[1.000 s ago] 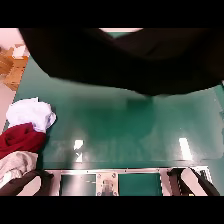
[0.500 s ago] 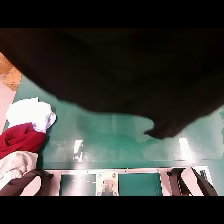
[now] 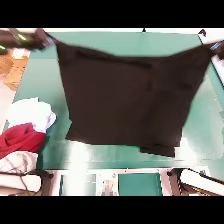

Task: Fold the shirts.

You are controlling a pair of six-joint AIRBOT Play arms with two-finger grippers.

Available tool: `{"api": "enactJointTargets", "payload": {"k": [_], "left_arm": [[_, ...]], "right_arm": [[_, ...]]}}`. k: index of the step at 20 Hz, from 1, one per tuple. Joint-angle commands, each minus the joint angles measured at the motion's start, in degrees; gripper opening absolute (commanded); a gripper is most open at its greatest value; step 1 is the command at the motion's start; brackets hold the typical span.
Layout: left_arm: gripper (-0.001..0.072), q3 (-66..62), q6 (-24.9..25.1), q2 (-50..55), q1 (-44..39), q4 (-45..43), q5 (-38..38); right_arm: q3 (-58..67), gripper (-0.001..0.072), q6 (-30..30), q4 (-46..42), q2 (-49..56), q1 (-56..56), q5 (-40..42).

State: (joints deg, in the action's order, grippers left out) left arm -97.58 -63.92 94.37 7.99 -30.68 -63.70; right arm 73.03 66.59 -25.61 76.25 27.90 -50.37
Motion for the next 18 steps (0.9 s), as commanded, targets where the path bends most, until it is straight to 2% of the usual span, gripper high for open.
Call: {"api": "enactJointTargets", "payload": {"k": [1, 5, 11, 14, 18], "left_arm": [[0.0025, 0.6, 6.1, 14.3, -1.7, 9.6, 2.9], [0.0024, 0.6, 7.9, 17.5, -1.5, 12.2, 10.8], [0.0025, -2.4, 7.9, 17.5, -0.8, 12.7, 13.9], [0.0024, -2.4, 7.0, 17.5, -0.4, 8.9, 9.7], [0.0024, -2.4, 1.7, 17.5, 2.4, -3.0, -2.7]], "right_arm": [[-0.6, 0.0017, -1.3, 4.3, 16.5, -2.1, 1.9], [8.0, 0.0017, -1.0, 7.0, 27.1, -2.1, 1.2], [20.2, 0.0016, -0.7, 6.9, 29.5, -2.8, 0.4], [20.8, 0.0016, -0.6, 4.0, 29.4, -1.4, -4.7], [20.8, 0.0014, 4.4, -13.4, 29.2, 2.0, -18.8]]}}
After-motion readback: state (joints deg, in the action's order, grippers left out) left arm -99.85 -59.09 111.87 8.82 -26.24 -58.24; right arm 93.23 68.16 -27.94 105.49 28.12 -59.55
